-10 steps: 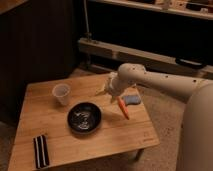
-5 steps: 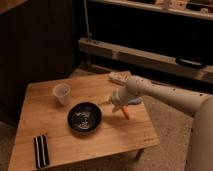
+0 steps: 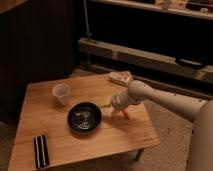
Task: Pick up the ceramic bowl
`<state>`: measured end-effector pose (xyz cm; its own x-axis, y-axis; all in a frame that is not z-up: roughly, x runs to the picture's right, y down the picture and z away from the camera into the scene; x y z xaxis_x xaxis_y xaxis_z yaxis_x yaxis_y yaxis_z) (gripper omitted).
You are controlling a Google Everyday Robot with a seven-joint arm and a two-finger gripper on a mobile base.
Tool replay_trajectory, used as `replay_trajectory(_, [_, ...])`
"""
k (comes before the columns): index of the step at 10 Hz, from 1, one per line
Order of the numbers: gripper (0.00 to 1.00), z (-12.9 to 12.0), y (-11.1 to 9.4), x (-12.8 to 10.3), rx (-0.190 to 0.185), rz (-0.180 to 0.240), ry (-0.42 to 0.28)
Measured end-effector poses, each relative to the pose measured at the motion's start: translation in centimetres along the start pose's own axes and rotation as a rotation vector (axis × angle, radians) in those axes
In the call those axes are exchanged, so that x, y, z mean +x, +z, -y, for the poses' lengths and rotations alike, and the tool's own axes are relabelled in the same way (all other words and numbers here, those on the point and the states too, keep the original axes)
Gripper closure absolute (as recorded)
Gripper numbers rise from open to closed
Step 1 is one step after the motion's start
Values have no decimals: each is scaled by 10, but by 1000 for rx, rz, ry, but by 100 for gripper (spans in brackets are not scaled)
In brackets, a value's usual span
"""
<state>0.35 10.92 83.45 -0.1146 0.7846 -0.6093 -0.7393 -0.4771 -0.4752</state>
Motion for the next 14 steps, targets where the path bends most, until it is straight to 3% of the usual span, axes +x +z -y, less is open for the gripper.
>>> replay_trajectory(4, [35,-42,16,29,-3,-61,-117])
replay_trajectory(7, [35,-51,33,43,25,-115,-169])
replay_trajectory(14, [35,-37,55,53,75,-158,-152])
